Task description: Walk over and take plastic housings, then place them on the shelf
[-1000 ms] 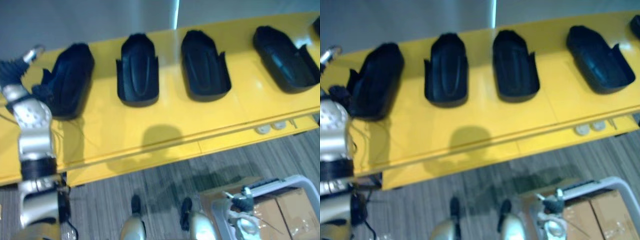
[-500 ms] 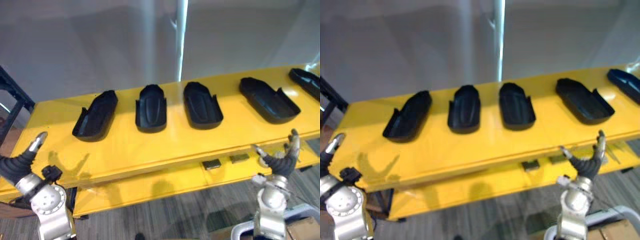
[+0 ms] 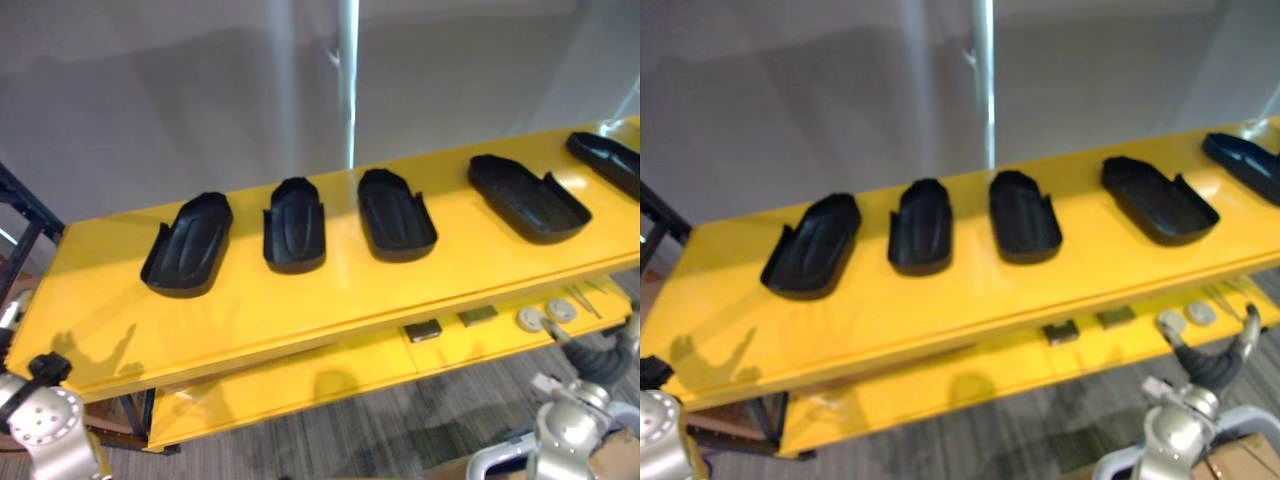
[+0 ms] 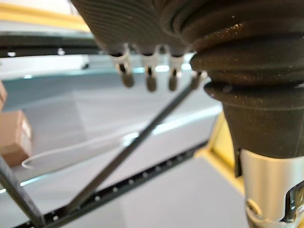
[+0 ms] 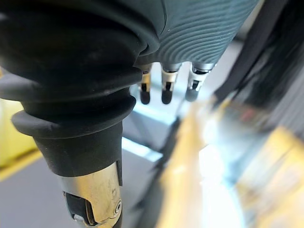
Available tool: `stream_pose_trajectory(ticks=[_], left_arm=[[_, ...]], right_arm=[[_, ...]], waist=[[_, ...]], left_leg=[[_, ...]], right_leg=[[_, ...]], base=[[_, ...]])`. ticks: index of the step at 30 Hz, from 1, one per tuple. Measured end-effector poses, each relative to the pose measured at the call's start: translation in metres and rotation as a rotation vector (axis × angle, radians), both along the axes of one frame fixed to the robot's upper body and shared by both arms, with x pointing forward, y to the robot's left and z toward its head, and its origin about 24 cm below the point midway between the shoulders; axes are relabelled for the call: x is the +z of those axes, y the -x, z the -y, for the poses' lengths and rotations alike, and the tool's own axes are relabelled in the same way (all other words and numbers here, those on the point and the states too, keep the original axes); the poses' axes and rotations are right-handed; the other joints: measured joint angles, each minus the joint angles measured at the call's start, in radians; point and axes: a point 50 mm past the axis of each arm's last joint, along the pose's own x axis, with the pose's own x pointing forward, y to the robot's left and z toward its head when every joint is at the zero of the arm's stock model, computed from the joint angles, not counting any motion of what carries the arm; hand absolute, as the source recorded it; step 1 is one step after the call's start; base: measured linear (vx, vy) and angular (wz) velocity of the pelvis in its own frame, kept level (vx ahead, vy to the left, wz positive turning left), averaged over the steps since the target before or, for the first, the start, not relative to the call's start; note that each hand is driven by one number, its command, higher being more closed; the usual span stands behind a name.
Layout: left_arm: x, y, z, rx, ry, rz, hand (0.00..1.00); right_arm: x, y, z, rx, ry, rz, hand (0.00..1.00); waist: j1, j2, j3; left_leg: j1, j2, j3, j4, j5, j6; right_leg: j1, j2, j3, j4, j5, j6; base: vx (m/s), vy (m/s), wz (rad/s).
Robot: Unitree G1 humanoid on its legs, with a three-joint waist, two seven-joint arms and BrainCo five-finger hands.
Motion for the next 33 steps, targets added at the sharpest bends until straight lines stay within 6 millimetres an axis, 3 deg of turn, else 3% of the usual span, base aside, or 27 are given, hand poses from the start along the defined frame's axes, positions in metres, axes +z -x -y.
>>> stream_pose_trajectory(ticks=[2,7,11,15,20,24,28,33], left_arm=[[-0.001,-0.007,-0.009,-0.016,0.024,-0.019,0.00],[-0.005,-0.028,-0.022,-0.103,0.054,-0.122,0.00],[0.012,-0.055,-0.033,-0.235,0.062,-0.148,0.00],[0.030,-0.080,-0.033,-0.354,0.062,-0.150,0.00],[0.037,-0.091,-0.031,-0.455,0.110,-0.090,0.00],[0.052,-0.110,-0.020,-0.550,0.083,-0.086,0.00],[0.077,-0.132,-0.002,-0.667,0.032,-0.064,0.00],[0.086,-0.131,-0.005,-0.714,0.047,-0.035,0.00]], right_arm=[[-0.025,0.014,-0.001,-0.022,-0.098,-0.078,0.00],[-0.073,0.026,-0.010,0.029,-0.338,-0.197,0.00],[-0.095,0.007,-0.019,0.126,-0.498,-0.219,0.00],[-0.096,-0.022,-0.031,0.265,-0.532,-0.230,0.00],[-0.093,-0.044,-0.036,0.342,-0.533,-0.212,0.00],[-0.100,-0.047,-0.039,0.351,-0.587,-0.226,0.00],[-0.114,-0.042,-0.048,0.371,-0.629,-0.303,0.00],[-0.114,-0.046,-0.054,0.409,-0.625,-0.322,0.00]], waist=[[-0.004,0.000,0.000],[0.005,-0.008,0.007],[0.011,-0.029,0.066],[0.019,-0.046,0.138],[0.039,-0.045,0.196],[0.046,-0.049,0.252],[0.045,-0.065,0.286],[0.068,-0.072,0.302]], left_leg=[[-0.001,-0.002,0.003,0.000,-0.003,0.000],[-0.012,0.001,0.022,0.000,-0.006,-0.002],[-0.074,0.004,0.015,0.038,-0.007,-0.001],[-0.128,0.006,-0.005,0.103,-0.023,0.002],[-0.212,0.010,-0.022,0.210,-0.065,0.008],[-0.273,0.007,-0.071,0.249,-0.066,0.010],[-0.342,-0.028,-0.173,0.262,-0.043,0.008],[-0.343,-0.037,-0.219,0.217,-0.004,-0.003]], right_leg=[[0.000,0.000,0.008,-0.008,0.004,0.003],[-0.014,0.004,0.024,-0.011,0.006,0.002],[-0.059,0.007,0.024,-0.005,0.020,-0.006],[-0.082,0.006,0.019,-0.003,0.032,-0.011],[-0.118,0.004,0.016,0.017,0.032,-0.011],[-0.163,-0.005,-0.020,0.086,0.007,-0.024],[-0.235,-0.055,-0.090,0.256,-0.094,-0.024],[-0.251,-0.069,-0.115,0.314,-0.132,-0.041]], base=[[0.01,0.010,-0.08],[0.00,0.001,-0.08],[-0.03,-0.009,0.01],[-0.03,-0.019,0.07],[-0.01,0.003,0.04],[-0.05,0.002,0.34],[-0.06,-0.018,0.72],[0.00,-0.046,0.36]])
